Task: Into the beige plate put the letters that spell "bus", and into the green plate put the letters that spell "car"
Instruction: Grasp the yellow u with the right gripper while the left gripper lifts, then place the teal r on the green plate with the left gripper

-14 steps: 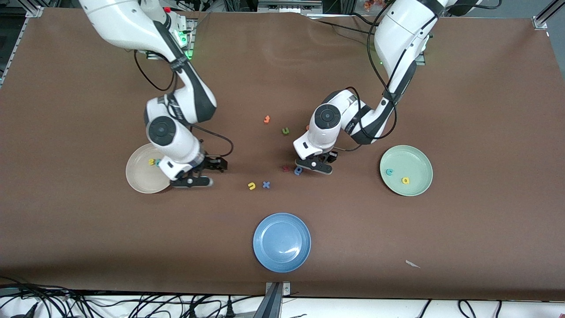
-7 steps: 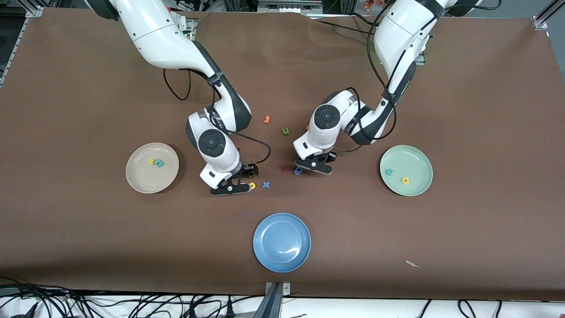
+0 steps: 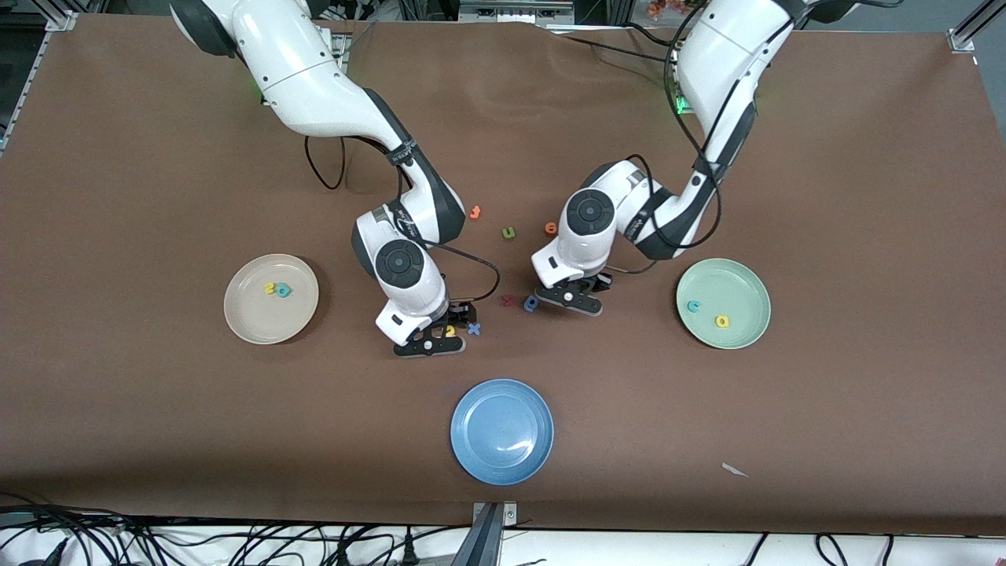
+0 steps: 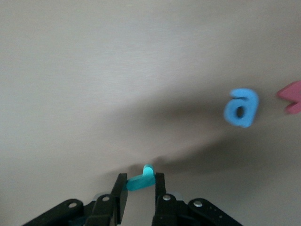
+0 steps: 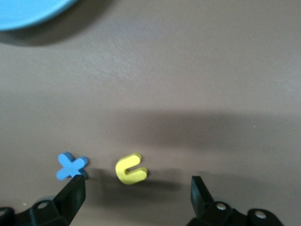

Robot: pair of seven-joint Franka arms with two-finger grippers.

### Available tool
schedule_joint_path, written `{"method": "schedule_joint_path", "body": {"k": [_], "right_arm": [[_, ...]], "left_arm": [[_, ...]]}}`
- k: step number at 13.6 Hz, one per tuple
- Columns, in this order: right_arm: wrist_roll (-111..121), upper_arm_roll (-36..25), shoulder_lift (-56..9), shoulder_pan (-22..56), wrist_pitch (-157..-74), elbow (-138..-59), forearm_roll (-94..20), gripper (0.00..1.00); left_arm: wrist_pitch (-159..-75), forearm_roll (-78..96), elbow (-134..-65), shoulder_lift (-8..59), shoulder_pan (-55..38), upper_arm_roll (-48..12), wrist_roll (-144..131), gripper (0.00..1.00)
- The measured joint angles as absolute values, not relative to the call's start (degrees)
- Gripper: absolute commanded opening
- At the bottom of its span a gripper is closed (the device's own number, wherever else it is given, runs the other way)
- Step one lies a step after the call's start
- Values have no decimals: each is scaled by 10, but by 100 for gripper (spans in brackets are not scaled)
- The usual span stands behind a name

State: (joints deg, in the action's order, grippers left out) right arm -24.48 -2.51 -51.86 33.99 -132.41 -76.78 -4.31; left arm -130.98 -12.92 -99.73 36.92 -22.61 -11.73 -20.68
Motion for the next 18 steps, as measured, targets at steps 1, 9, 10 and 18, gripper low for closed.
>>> {"method": "schedule_joint_path", "body": {"k": [1, 9, 10, 18], "right_arm": [[-245, -25, -521, 340, -1324, -764, -45, 92], [-245, -31, -529, 340, -1323, -763, -46, 65], [-245, -31, -529, 340, -1323, -763, -46, 59], [-245, -31, -529, 340, -1323, -761, -47, 30]], "left_arm": [[-1292, -129, -997, 361, -214, -114, -169, 14], [-1277, -130, -1053, 300, -153, -30, 155, 15], [-1277, -130, -1067, 292, -151, -14, 190, 15], [-1319, -89, -1140, 264, -143, 14, 247, 100]]}}
